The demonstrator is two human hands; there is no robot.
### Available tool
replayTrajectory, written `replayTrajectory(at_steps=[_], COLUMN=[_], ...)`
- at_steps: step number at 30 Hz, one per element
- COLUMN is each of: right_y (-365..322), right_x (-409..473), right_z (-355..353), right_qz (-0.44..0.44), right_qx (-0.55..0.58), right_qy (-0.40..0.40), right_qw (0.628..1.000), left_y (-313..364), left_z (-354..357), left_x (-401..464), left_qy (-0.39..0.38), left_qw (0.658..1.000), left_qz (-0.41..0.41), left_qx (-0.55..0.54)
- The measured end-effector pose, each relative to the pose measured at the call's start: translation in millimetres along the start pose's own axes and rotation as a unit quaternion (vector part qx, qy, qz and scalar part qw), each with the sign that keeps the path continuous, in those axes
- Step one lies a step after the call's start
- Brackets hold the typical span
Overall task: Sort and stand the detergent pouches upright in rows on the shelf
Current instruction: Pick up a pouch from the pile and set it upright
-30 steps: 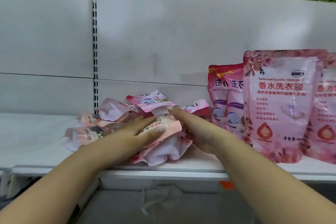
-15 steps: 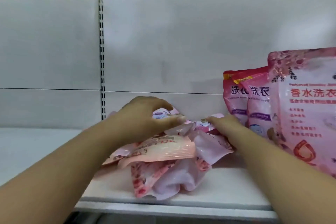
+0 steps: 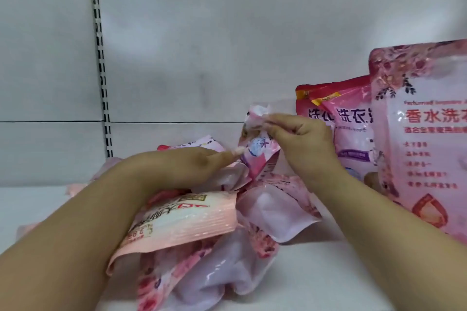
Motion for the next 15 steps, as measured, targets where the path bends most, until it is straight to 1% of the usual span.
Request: replayTrajectory(at_steps=[2, 4, 6, 7, 9, 11, 13, 15], right_y=[-12, -24, -34, -41, -54, -63, -69, -72], right_x=[-2, -2, 3, 8, 22, 35, 42, 43], right_z=[-8, -17, -24, -26, -27, -23, -17, -15], right_qz=[-0.028, -0.03, -0.022, -0.025, -0.035, -0.035, -0.031, -0.033], right_qx=[0.046, 0.107, 0.159, 0.168, 0.174, 0.182, 0.215, 0.243], right_qy=[0.037, 0.085, 0.131, 0.148, 0.173, 0.183, 0.192, 0.212], right_qw=[0.998, 0.99, 0.978, 0.974, 0.969, 0.965, 0.957, 0.946], left_y=[-2, -8, -11, -11, -9, 0, 14, 15], left_z=[6, 12, 15, 14, 7, -1, -11, -24], left_x=[0, -3, -6, -7, -9, -10, -13, -18], left_qy=[-0.012, -0.04, -0.049, -0.044, -0.012, 0.026, 0.058, 0.089], left_qw=[0.996, 0.987, 0.985, 0.986, 0.99, 0.99, 0.978, 0.956], left_qz=[0.004, -0.011, -0.026, -0.031, -0.035, -0.001, 0.064, 0.081], left_qx=[-0.086, -0.156, -0.165, -0.158, -0.133, -0.136, -0.192, -0.267])
Point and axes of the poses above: each hand's wrist, its own x-axis towards the middle knuckle, its own z-axis out of the palm, y = z × x, the point moved 9 cm from there along x, towards the middle knuckle, and after that the axes turned 8 degrees about x, right-handed, at the moved point
